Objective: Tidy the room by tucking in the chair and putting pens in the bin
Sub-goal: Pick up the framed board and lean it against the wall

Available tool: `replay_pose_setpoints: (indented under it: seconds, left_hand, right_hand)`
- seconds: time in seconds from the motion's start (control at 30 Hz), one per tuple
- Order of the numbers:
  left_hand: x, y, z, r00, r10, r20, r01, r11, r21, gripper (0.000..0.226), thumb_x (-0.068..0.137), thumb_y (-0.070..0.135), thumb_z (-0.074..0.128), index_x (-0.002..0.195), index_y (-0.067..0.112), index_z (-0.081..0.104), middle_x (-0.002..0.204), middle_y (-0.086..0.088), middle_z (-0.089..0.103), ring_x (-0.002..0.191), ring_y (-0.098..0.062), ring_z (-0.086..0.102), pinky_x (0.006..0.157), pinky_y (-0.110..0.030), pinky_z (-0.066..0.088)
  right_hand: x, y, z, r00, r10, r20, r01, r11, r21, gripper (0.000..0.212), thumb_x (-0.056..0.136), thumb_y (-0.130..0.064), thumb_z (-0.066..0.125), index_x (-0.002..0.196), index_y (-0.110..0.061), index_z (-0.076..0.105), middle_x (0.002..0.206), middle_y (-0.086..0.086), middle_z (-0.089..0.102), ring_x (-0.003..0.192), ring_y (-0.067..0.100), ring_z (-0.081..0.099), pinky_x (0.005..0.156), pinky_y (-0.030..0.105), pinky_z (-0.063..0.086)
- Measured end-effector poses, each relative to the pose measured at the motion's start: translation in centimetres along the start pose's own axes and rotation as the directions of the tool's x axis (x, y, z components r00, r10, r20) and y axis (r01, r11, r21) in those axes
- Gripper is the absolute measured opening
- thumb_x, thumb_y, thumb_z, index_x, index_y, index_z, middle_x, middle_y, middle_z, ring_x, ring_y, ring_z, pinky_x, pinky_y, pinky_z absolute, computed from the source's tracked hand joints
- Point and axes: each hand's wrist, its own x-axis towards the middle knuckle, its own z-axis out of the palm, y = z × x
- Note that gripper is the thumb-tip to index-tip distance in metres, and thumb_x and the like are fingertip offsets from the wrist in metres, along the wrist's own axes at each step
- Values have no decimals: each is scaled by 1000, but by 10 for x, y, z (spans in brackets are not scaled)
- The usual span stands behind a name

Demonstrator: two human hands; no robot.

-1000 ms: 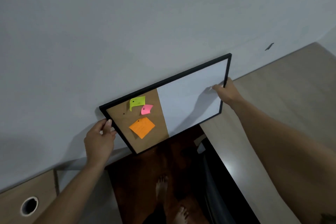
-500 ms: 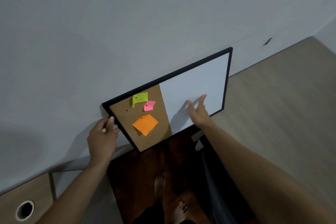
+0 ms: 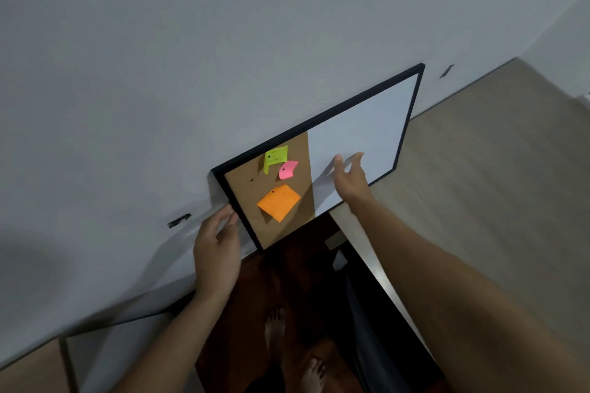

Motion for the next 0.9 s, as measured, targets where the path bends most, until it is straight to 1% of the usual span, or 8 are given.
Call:
replay_pose_setpoints:
  seconds: [0.07,0.17,0.27,0.33,0.47,0.67,0.8,0.9]
  left_hand:
    - [3,8,15,998,14,53,-15,1000,14,41,106,14,54,144,25,64,126,28,66,109,27,59,96,-3,48]
    - [12,19,39,992,40,119,-41,999,3,46,105,10,52,148,24,62,138,19,67,116,20,61,102,-10,48]
    - [22,31,61,983,38,180,-37,999,-10,50,104,4,49,150,22,60,141,15,67,122,12,63,94,0,47]
    - [25,38,74,976,39,216,-40,999,1,51,104,4,48,150,22,59,142,14,66,125,9,63,93,1,47]
    - [33,47,92,959,46,279,-59,998,37,54,103,3,47,151,23,59,144,15,65,133,2,60,104,-10,44]
    - [49,57,111,923,14,383,-53,995,90,56,102,3,49,153,28,55,151,13,60,138,0,56,122,-33,42]
    - [54,63,120,887,0,461,-52,993,102,64,101,-2,49,157,30,48,157,10,55,144,-3,51,125,-40,40]
    - [55,64,126,857,-6,515,-61,992,113,70,102,-6,47,161,30,40,163,10,48,149,-4,45,127,-42,37]
  right_hand:
    - [11,-8,-18,999,-29,-26,30,998,49,90,102,-66,43,169,-22,0,173,10,26,155,35,34,124,53,36]
    - [27,-13,-44,995,-91,-37,94,992,84,77,107,-45,52,168,-19,14,173,5,26,156,31,33,123,52,39]
    - [48,-11,-60,992,-129,-20,130,988,79,83,94,-56,53,166,-27,22,164,2,41,144,28,46,119,47,41]
    - [60,-12,-66,991,-130,-10,130,986,106,85,92,-53,53,166,-30,18,169,5,35,145,26,45,122,51,40]
    - [44,-35,-71,991,-134,-15,134,976,171,74,108,-27,53,167,-34,10,177,4,11,159,33,26,122,56,39]
    - [43,-41,-62,995,-99,16,92,965,245,93,107,-23,59,163,-49,-10,177,8,7,149,42,44,111,57,50]
    - [41,-37,-52,997,-64,-35,72,953,294,86,106,-25,60,166,-44,2,177,4,14,154,42,34,108,55,51]
    - [42,-35,-46,998,-48,-51,61,948,314,70,109,-21,54,166,-35,17,172,3,27,148,38,42,97,47,51]
